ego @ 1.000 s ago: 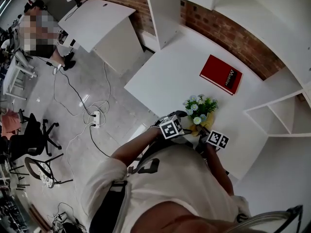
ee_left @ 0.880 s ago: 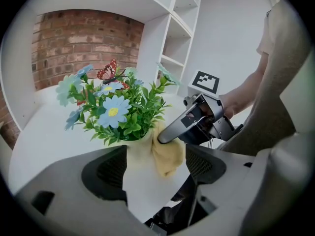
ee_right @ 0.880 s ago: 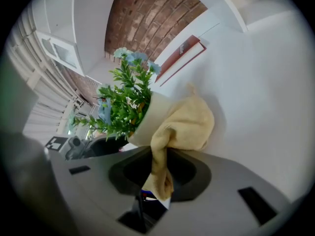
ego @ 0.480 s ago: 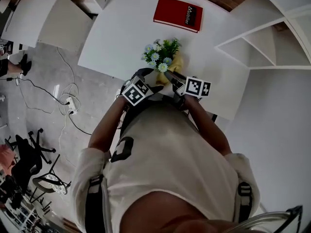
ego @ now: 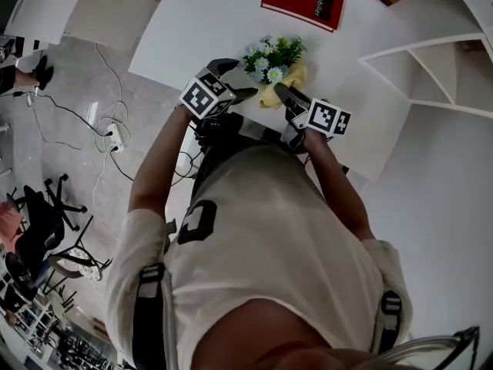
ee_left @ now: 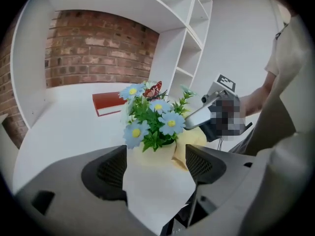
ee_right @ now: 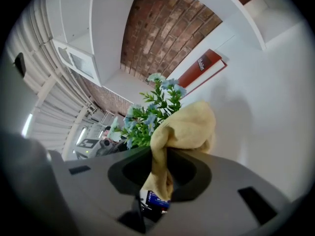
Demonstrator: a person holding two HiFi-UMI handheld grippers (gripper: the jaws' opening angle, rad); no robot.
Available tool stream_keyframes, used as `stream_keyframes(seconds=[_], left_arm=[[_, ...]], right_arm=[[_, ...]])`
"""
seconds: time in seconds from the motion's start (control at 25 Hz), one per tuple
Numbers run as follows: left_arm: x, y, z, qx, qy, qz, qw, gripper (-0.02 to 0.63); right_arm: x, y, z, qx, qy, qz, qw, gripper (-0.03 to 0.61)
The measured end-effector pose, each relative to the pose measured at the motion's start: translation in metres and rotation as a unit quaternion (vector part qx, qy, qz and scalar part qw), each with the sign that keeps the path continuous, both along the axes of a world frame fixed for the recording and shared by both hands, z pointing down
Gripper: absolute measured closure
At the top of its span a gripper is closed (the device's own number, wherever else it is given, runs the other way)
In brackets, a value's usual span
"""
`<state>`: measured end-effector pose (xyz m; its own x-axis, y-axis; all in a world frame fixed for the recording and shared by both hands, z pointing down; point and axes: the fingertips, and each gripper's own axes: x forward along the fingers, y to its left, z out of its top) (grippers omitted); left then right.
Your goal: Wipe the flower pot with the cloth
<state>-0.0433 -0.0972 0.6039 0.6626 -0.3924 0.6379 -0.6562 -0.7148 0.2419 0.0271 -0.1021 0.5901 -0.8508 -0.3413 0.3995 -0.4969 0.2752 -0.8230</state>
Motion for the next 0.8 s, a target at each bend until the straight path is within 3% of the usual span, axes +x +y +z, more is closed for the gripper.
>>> stream_keyframes(seconds=[0.32,0.44,0.64,0.8], left_arm=[[0.027,-0.004,0.002,0.009,0.005,0.023,0.9997,0.255],[0.031,-0.003,0.008,0.010,0.002,0.020,0.9997,0.255],[0.035,0.002,0.005,0.008,0.003,0.015,0.9999,0.255],[0.043,0.012,0.008,0.010,0.000,0.012,0.9999,0.255]], right_arm=[[-0.004,0.005,0.008,0.002,-0.021,-0.004,1.000,0.483],[0.003,0.011,0.022,0.004,0.016,-0.019,1.000,0.482],[0.018,0.024,0.067,-0.040,0.083,-0.020,0.996,0.482],[0.023,0.021,0.071,-0.058,0.071,-0.014,0.996,0.482]])
